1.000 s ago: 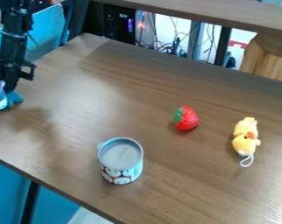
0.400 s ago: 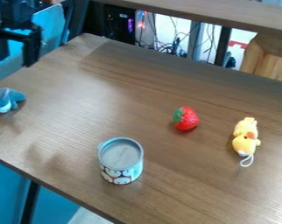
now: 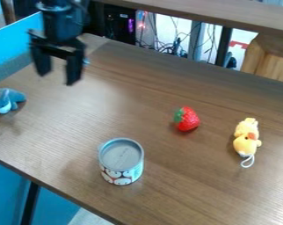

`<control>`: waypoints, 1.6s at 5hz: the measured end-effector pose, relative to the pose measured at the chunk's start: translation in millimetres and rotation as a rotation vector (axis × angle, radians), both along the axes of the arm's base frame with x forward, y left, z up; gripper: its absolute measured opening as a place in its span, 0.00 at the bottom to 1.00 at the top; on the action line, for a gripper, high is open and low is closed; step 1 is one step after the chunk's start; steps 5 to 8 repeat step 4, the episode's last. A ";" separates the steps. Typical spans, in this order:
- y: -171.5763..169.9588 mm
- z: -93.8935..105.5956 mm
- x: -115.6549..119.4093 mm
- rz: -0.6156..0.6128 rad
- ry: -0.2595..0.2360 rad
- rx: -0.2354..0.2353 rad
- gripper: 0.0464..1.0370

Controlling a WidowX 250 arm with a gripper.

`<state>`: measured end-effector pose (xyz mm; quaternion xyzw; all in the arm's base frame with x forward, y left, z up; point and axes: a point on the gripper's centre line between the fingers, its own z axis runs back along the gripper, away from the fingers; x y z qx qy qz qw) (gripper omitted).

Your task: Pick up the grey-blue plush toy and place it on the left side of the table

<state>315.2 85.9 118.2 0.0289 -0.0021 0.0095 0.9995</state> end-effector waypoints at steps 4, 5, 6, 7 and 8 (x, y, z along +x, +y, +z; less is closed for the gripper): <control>-98.6 -14.8 3.4 -0.127 -0.033 0.019 0.97; -98.6 -14.8 3.4 -0.127 -0.033 0.019 0.97; -98.6 -14.8 3.4 -0.127 -0.033 0.019 0.97; -98.6 -14.8 3.4 -0.127 -0.033 0.019 0.97; -98.6 -14.8 3.4 -0.127 -0.033 0.019 0.97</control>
